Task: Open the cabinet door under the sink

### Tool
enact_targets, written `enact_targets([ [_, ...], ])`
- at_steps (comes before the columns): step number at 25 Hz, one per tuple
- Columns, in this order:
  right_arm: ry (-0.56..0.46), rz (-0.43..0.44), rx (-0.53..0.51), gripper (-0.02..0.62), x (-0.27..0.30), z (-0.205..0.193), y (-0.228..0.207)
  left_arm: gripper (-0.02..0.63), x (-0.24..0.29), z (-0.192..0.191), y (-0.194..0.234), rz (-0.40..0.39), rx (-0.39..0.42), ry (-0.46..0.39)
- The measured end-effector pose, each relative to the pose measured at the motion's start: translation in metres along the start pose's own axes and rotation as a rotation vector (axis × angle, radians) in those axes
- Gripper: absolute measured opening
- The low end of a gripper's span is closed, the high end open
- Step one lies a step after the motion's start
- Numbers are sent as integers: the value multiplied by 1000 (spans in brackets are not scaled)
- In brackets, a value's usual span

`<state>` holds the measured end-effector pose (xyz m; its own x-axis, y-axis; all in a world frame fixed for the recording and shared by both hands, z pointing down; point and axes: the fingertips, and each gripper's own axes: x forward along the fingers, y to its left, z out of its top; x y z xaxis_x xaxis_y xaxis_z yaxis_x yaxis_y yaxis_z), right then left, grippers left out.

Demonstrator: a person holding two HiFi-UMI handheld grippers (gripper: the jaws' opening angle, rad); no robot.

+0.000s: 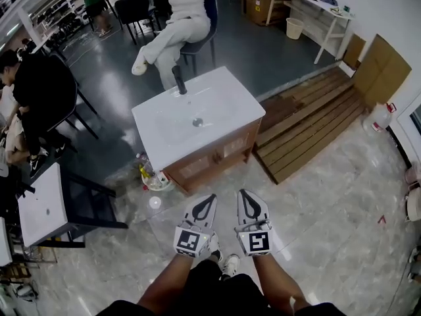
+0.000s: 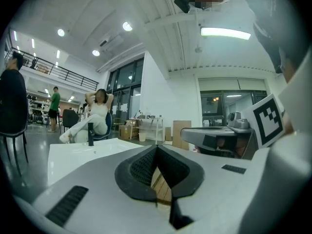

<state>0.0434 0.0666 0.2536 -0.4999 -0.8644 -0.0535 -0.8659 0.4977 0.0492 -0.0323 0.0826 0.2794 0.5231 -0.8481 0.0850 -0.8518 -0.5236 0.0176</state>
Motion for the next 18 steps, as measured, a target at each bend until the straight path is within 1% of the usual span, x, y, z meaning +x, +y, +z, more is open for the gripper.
enact_targets([
  [2,7,0,0,23,16,-5,-2,14,10,-2,10,-9,-11,0],
  [4,-16,-8,15,23,34,-3,-4,14,23,-1,20,-31,-18,-6],
  [7,-16,-11,11,23,58,-6,-6,14,46,9,36,-59,1,-33],
  [11,11,-35,23,23,80,-15,-6,14,66,7,64,-51,-5,-27],
  [15,31,-42,1,23,100,-20,-11,14,81,0,81,-50,-17,-22],
  [18,35,-55,8,23,114,-20,-15,14,89,-5,93,-46,-19,-18],
])
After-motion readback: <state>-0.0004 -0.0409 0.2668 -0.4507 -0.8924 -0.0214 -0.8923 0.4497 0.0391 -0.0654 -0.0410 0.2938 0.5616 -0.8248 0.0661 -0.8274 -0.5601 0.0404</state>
